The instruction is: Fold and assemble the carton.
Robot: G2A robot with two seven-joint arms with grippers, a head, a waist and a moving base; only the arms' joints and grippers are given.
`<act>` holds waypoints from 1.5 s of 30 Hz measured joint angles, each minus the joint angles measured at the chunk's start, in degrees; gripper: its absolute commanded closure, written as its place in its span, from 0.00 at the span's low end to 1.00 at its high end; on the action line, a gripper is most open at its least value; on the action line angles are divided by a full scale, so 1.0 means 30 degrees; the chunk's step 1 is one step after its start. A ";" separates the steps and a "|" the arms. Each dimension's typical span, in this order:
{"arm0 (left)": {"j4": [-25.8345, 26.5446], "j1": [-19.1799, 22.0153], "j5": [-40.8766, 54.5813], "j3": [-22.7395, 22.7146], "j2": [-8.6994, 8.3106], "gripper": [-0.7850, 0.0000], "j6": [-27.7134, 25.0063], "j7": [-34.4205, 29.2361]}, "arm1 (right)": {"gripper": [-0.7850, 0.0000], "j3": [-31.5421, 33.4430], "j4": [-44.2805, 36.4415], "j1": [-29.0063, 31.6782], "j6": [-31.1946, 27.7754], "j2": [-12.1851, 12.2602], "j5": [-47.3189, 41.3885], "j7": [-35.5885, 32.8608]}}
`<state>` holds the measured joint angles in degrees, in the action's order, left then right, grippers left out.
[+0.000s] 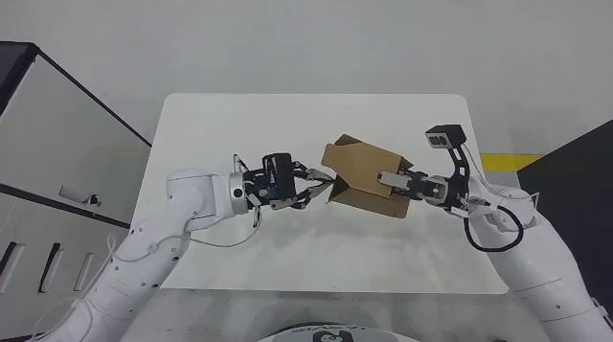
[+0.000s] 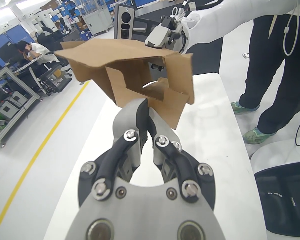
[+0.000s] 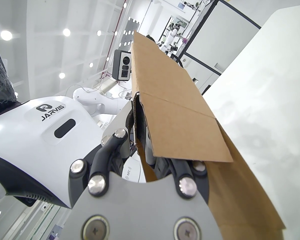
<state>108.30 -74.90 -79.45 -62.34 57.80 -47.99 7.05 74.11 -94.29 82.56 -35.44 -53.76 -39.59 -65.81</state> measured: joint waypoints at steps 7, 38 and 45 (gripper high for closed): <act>-0.0180 0.0377 -0.0043 0.0347 0.0085 1.00 -0.0024 0.0038 | 1.00 -0.0050 0.0073 -0.0032 0.0029 -0.0055 -0.0171 -0.0422; 0.0172 0.0366 -0.0632 0.0487 0.0072 1.00 -0.0289 0.0314 | 1.00 0.0049 -0.0180 0.0214 0.0445 -0.0269 0.0321 -0.0065; 0.0319 0.0278 -0.0677 0.0423 0.0043 1.00 -0.0405 0.0382 | 1.00 0.0063 -0.0214 0.0317 0.0846 -0.0317 0.0401 0.0277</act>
<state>109.26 -74.07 -81.48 -61.08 57.93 -49.21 8.19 74.30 -94.93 83.51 -32.91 -54.71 -38.39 -64.98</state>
